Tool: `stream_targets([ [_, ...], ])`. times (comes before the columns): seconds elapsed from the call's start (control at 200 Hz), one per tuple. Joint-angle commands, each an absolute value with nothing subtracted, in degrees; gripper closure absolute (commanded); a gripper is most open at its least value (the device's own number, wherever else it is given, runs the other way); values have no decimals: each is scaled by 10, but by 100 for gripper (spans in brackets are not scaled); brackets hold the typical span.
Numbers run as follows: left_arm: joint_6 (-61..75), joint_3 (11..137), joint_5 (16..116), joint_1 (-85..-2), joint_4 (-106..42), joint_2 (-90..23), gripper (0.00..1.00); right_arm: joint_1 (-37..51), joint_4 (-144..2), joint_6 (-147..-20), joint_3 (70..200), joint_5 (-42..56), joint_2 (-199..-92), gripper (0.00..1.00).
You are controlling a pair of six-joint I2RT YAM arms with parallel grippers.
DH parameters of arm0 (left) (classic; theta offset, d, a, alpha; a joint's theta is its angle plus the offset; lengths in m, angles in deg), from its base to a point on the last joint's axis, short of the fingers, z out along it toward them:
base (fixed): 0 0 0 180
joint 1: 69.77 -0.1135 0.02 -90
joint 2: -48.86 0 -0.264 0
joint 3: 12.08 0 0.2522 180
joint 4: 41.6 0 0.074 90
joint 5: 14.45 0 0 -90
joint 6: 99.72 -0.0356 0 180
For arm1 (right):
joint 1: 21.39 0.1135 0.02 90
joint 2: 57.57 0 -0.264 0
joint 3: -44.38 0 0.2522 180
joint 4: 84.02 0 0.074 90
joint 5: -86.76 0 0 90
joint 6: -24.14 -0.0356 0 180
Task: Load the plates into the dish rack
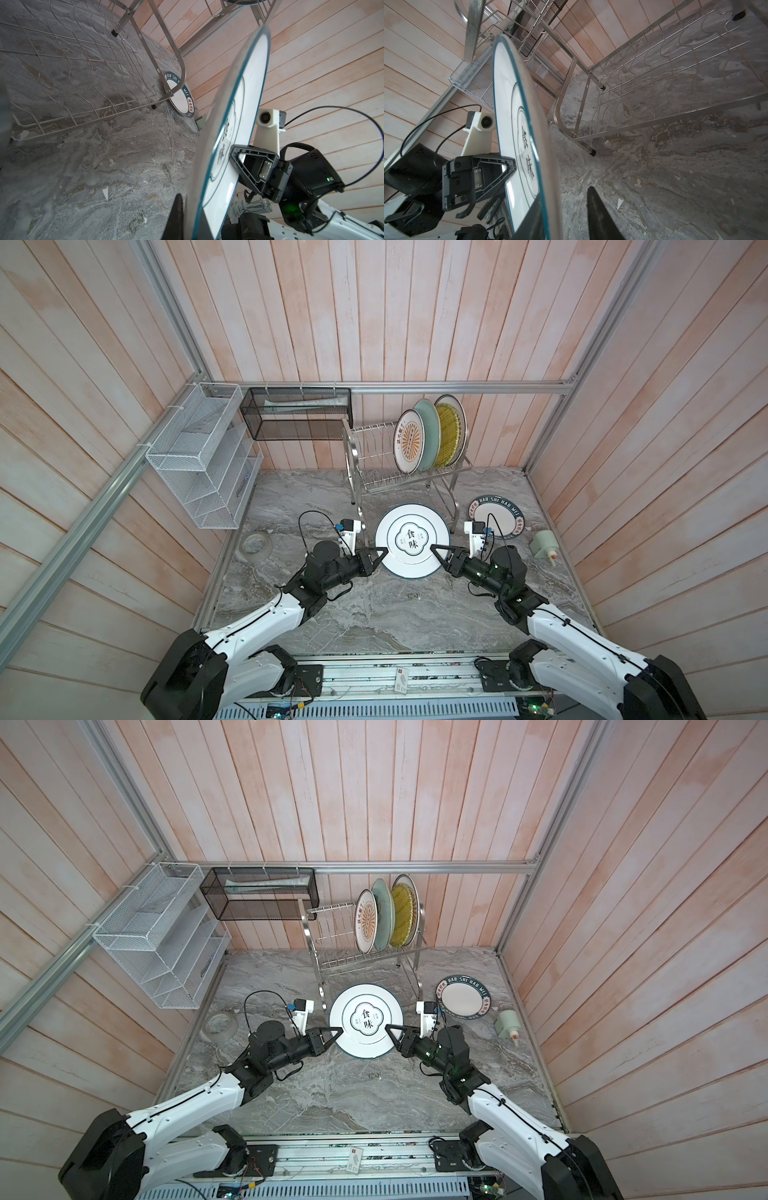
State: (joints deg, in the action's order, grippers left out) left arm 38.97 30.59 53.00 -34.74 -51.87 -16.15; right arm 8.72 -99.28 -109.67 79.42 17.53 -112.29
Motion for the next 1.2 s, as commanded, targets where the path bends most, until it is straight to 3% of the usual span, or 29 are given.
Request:
stream_targets([
  [0.0, 387, 304, 512, -349, -568, -153, 100, 99, -1026, -1101, 816, 168, -1132, 72],
  [0.565, 375, 315, 515, -349, -542, -152, 100, 124, -1041, -1104, 842, 162, -1162, 100],
  [0.825, 370, 321, 532, -349, -521, -144, 100, 124, -1031, -1104, 846, 153, -1158, 100],
  [1.015, 365, 324, 539, -349, -507, -138, 77, 123, -1018, -1099, 849, 137, -1150, 100],
  [1.195, 361, 324, 544, -349, -497, -133, 63, 123, -999, -1091, 850, 120, -1130, 100],
])
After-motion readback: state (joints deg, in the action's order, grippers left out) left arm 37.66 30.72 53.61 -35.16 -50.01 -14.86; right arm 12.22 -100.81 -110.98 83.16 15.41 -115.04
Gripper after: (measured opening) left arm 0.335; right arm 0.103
